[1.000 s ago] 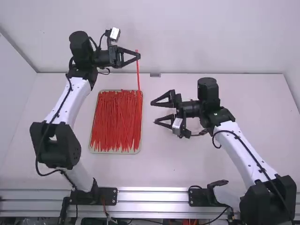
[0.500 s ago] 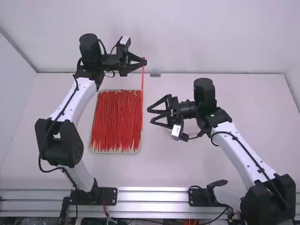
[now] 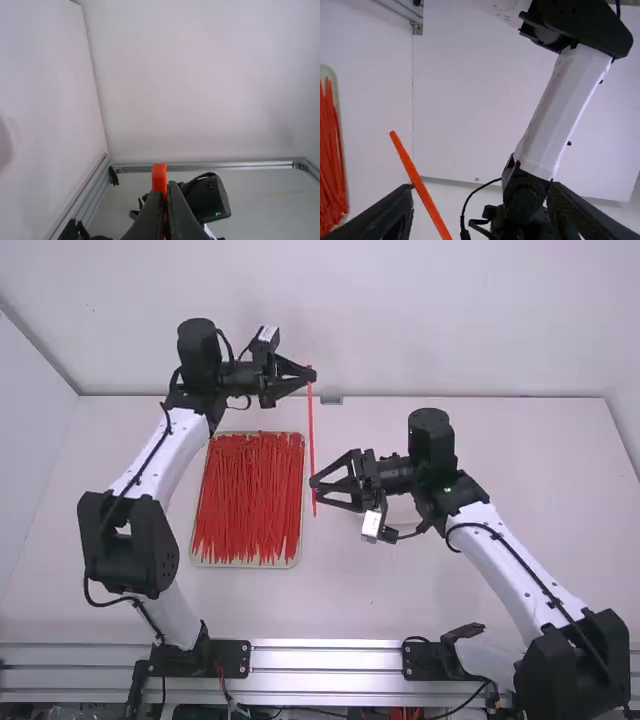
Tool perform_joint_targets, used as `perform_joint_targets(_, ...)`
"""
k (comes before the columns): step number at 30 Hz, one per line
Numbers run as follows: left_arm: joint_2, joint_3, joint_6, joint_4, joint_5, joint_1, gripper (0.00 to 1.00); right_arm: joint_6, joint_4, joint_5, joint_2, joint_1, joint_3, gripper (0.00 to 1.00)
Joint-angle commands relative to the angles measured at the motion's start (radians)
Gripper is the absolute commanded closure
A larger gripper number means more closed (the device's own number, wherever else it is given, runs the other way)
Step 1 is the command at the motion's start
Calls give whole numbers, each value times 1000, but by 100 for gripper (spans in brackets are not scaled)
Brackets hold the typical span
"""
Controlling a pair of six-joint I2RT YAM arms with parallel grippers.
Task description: Fasten the cable tie
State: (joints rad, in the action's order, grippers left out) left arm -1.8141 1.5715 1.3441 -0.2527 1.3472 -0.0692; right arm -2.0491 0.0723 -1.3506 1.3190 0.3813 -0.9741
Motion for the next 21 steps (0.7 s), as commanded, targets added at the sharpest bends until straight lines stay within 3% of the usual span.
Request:
perform_joint_targets(1,1,-2,3,-5,-6,1,98,3,3,-11,3,-1,7,30)
perform_joint_targets(14,1,-12,-5,-6,-4,0,98,10,82,-10,3,-1,7,37)
perform_joint_targets(21,1,-17,-8,-6,7,3,98,10,82,-10,3,-1,7,45)
